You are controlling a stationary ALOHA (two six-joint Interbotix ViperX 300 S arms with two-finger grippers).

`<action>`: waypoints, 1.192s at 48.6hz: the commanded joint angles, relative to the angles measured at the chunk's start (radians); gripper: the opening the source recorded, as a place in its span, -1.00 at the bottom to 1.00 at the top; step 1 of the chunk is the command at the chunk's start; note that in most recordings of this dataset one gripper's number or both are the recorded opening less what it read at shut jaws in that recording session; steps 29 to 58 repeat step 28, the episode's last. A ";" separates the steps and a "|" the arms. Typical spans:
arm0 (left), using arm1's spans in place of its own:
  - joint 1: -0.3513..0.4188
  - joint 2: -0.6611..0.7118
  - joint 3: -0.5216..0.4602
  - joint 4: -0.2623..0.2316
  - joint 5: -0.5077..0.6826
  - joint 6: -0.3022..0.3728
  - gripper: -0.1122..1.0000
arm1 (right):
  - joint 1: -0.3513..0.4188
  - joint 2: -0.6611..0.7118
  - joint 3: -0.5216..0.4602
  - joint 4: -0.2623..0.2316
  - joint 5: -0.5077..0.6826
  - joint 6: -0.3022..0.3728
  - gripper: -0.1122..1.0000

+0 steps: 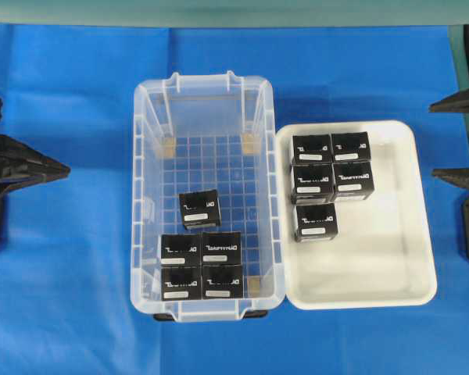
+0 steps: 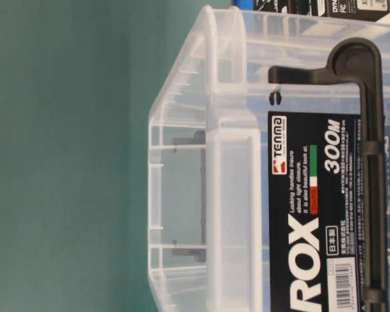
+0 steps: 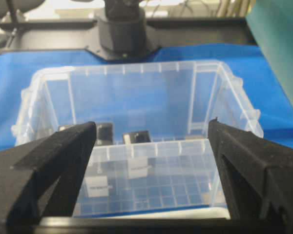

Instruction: Pick the box from inside the plastic case

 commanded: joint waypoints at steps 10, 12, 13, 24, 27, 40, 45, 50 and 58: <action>0.002 0.005 -0.028 0.002 -0.005 0.005 -0.92 | -0.003 -0.011 0.015 0.000 -0.003 0.003 0.90; 0.002 0.006 -0.028 0.002 -0.005 0.005 -0.92 | -0.003 -0.011 0.017 -0.002 -0.003 0.003 0.90; 0.002 0.006 -0.028 0.002 -0.005 0.005 -0.92 | -0.005 -0.011 0.018 0.000 -0.003 0.003 0.90; 0.002 0.003 -0.028 0.003 -0.005 0.006 -0.92 | -0.003 -0.020 0.017 -0.002 0.006 0.002 0.90; 0.002 0.002 -0.028 0.002 -0.005 0.006 -0.92 | -0.005 -0.028 0.017 -0.002 0.023 0.003 0.90; 0.000 0.002 -0.028 0.003 -0.005 0.006 -0.92 | -0.003 -0.031 0.017 0.000 0.031 0.003 0.90; 0.000 0.002 -0.028 0.003 -0.005 0.006 -0.92 | -0.003 -0.031 0.017 0.000 0.031 0.003 0.90; 0.000 0.002 -0.028 0.003 -0.005 0.006 -0.92 | -0.003 -0.031 0.017 0.000 0.031 0.003 0.90; 0.000 0.002 -0.028 0.003 -0.005 0.006 -0.92 | -0.003 -0.031 0.017 0.000 0.031 0.003 0.90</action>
